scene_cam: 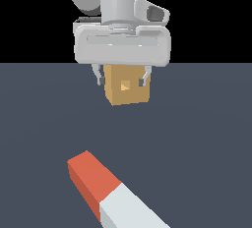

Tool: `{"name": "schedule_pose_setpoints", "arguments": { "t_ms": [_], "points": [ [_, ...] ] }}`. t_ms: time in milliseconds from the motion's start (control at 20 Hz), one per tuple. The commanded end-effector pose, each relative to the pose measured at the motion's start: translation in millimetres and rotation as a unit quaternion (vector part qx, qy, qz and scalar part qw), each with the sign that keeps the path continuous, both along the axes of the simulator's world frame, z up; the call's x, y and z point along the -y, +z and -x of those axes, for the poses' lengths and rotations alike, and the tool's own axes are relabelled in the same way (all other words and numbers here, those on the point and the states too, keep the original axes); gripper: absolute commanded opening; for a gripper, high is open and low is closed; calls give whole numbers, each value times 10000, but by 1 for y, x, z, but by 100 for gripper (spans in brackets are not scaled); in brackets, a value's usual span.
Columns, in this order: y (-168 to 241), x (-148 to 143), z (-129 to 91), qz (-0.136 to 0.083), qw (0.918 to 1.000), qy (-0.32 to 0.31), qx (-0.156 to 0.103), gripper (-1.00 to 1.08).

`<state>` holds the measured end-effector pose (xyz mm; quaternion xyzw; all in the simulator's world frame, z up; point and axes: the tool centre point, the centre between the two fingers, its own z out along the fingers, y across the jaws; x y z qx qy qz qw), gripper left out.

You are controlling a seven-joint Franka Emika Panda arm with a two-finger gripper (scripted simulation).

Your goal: Insert the peg into the horizontal hole in a box.

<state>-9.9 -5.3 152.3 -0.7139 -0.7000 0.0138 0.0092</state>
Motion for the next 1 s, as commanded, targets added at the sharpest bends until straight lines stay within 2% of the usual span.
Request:
{"name": "schedule_pose_setpoints", "arguments": {
  "t_ms": [0,500,950],
  "points": [
    [0,0,0,0,10000,0,0,100],
    [-5,12,4,-5,9997,233,8,100],
    [-17,44,11,-18,9965,830,29,100]
  ]
}}
